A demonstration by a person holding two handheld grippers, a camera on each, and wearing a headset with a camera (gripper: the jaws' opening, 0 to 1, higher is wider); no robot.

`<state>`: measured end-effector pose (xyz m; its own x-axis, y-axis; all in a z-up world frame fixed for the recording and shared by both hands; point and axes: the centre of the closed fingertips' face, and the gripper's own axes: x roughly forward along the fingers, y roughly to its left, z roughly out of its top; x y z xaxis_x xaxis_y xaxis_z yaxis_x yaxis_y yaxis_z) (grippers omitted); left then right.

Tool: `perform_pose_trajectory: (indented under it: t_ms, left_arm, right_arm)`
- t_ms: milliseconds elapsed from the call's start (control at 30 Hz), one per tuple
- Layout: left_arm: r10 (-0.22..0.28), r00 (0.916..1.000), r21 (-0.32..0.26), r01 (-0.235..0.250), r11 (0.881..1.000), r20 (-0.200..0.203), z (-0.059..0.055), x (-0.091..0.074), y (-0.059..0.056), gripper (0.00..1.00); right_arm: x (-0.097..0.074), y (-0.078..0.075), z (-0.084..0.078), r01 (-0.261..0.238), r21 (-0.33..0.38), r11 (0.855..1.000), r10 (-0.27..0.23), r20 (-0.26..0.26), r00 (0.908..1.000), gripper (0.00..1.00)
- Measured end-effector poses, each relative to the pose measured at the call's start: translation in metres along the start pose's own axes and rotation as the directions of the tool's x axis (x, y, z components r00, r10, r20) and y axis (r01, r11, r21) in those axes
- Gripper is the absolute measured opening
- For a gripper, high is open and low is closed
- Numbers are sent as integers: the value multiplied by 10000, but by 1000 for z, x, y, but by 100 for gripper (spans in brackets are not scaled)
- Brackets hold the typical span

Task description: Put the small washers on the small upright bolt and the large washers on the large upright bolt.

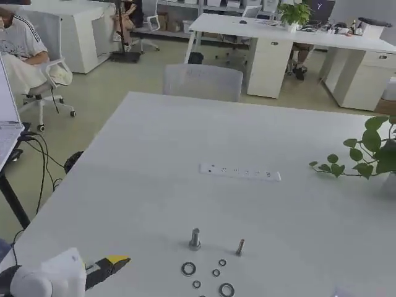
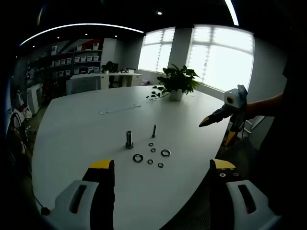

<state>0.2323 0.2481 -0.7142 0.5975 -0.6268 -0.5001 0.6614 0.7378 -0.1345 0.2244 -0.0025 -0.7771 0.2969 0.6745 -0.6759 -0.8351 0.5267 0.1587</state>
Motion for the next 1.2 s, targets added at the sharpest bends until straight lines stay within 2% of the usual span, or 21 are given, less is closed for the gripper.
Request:
perform_pose_trajectory:
  t_ms: [67,100,133,233,367,500,733,900,1000,1200]
  left_arm:
    - [-31,10000,-204,30,9998,-55,0,1,-1,90]
    - [-10,10000,-438,12,9990,62,3,1,-1,90]
    - [-7,9996,-464,21,9989,289,7,1,0,90]
    - [109,9998,-393,-103,9992,146,6,2,2,90]
    - [81,9997,-432,-71,9990,240,10,2,1,89]
    - [-48,10000,-371,47,9993,-21,4,3,-3,86]
    - [-212,9996,-381,205,9991,-161,-3,6,-7,84]
    - [-182,9994,-103,179,9998,-305,-7,7,-7,84]
    - [-222,9995,-122,219,9997,-234,-6,8,-6,83]
    - [-221,9996,-181,218,9996,-173,-6,7,-6,83]
  right_arm:
    - [1,-1,1,-1,-25,10000,1,-9,10000,87]
    - [1,-2,2,-22,44,10000,22,61,10000,87]
    - [2,-2,3,-71,81,9999,71,76,9999,87]
    - [5,-2,1,-133,-16,9999,133,-72,9999,87]
    - [9,0,0,-321,-89,9994,319,-162,9994,87]
    - [11,0,2,-427,-92,9990,426,-177,9989,87]
    - [16,-3,8,-433,-90,9990,431,-242,9988,86]
    - [20,-5,11,-449,-260,9987,435,-539,9976,84]
    - [25,-8,14,-493,-503,9975,453,-778,9959,81]
    - [35,-8,21,-749,-596,9954,693,-909,9934,81]
